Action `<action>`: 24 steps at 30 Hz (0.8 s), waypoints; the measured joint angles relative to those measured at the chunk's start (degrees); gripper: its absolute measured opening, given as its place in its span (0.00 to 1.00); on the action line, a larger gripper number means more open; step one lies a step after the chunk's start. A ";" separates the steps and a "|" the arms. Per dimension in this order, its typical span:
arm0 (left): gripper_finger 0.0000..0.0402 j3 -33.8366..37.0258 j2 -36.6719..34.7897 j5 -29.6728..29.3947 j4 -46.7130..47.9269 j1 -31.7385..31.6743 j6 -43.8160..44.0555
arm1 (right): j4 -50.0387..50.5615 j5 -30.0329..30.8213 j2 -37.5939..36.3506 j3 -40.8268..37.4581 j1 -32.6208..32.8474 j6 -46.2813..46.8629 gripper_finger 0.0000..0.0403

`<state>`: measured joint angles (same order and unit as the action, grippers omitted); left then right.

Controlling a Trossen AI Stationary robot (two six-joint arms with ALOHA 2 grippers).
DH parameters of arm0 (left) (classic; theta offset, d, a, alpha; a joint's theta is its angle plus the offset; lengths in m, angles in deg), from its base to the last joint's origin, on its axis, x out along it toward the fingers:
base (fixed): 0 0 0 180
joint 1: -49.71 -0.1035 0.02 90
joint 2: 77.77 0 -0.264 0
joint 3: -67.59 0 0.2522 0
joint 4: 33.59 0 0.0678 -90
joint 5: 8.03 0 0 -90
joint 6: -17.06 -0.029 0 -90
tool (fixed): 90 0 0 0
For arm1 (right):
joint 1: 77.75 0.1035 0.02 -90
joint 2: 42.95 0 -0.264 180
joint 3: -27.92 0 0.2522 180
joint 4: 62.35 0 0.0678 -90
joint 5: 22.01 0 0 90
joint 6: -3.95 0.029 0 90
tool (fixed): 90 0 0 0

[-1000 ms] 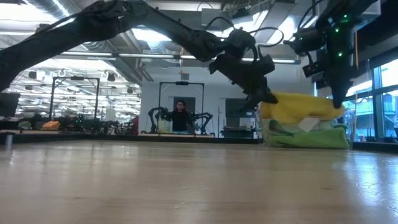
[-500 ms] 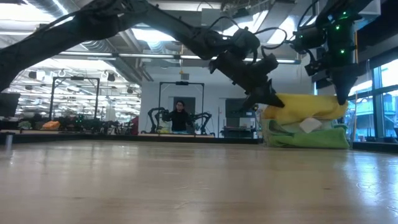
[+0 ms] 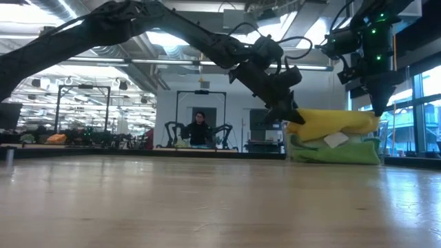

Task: Fold microfiber towels
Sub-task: Put the yellow cloth into the transparent bin

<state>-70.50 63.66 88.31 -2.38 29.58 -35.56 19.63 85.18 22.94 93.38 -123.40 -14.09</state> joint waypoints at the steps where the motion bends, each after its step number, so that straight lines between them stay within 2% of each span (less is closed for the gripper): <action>1: 0.21 0.00 0.00 -0.02 0.02 -0.02 0.00 | -0.05 0.04 0.00 0.00 0.00 -0.01 0.36; 7: 0.29 0.02 -0.12 -3.27 0.07 0.17 -0.99 | -0.97 0.00 0.00 0.00 0.02 -0.09 0.47; 15: 0.30 0.00 -3.91 -8.91 0.67 -0.46 -3.14 | 0.26 1.01 -0.02 2.29 0.07 1.64 0.48; 18: 0.30 -0.02 -5.73 -7.56 2.60 -1.36 -1.28 | 1.12 1.16 -0.17 5.32 0.07 2.86 0.48; 21: 0.30 -0.09 -6.88 -3.52 4.93 -2.09 1.30 | 0.94 0.47 -0.33 8.03 0.17 2.73 0.48; 24: 0.30 -0.09 -7.23 -2.76 7.90 -2.43 2.22 | 0.34 -0.31 -0.33 9.84 0.20 2.51 0.48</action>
<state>-70.59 56.43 85.55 5.51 27.14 -33.33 19.96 84.87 22.61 103.22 -123.20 -11.58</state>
